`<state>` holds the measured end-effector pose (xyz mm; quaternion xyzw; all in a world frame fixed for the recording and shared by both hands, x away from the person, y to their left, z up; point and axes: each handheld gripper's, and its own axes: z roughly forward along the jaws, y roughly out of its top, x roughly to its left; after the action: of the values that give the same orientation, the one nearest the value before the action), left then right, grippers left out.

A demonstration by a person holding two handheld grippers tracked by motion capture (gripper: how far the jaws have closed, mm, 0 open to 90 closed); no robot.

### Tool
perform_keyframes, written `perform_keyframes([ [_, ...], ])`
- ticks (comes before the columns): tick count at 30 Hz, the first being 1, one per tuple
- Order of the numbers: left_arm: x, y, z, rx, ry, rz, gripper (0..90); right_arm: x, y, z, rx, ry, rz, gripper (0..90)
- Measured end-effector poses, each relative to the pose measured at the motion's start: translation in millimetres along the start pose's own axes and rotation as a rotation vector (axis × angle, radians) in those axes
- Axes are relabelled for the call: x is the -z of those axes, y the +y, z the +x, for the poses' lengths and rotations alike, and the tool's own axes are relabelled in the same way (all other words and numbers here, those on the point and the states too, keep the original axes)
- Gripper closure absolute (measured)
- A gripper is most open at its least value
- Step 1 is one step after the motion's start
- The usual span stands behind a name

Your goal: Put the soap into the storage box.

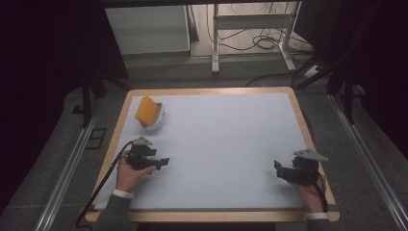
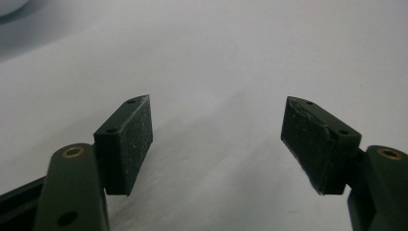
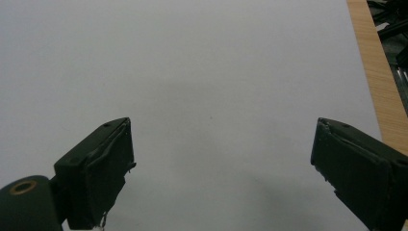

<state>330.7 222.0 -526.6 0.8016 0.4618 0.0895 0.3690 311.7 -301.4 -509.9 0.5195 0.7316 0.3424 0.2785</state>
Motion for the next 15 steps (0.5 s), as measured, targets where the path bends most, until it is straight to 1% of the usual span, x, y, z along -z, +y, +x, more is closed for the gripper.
perform_keyframes([
  [1,0.4,-0.7,-0.3,0.004,0.010,0.003,27.3,0.0,0.0,0.0,0.000,0.000,0.000,7.8],
  [3,2.2,-1.4,0.9,0.010,0.004,-0.001,27.2,0.1,0.1,0.6,0.003,0.003,-0.001,7.8],
  [9,5.1,-0.9,2.0,0.011,0.007,-0.013,27.2,-2.0,-0.6,0.8,0.008,0.000,0.004,7.8],
  [13,4.3,-1.4,2.7,0.010,0.002,-0.005,26.8,-1.8,-0.3,0.4,0.010,0.000,-0.002,7.8],
  [15,4.3,-2.1,3.0,0.012,0.012,-0.004,26.8,-1.3,0.1,1.0,0.009,-0.002,-0.008,7.8],
])
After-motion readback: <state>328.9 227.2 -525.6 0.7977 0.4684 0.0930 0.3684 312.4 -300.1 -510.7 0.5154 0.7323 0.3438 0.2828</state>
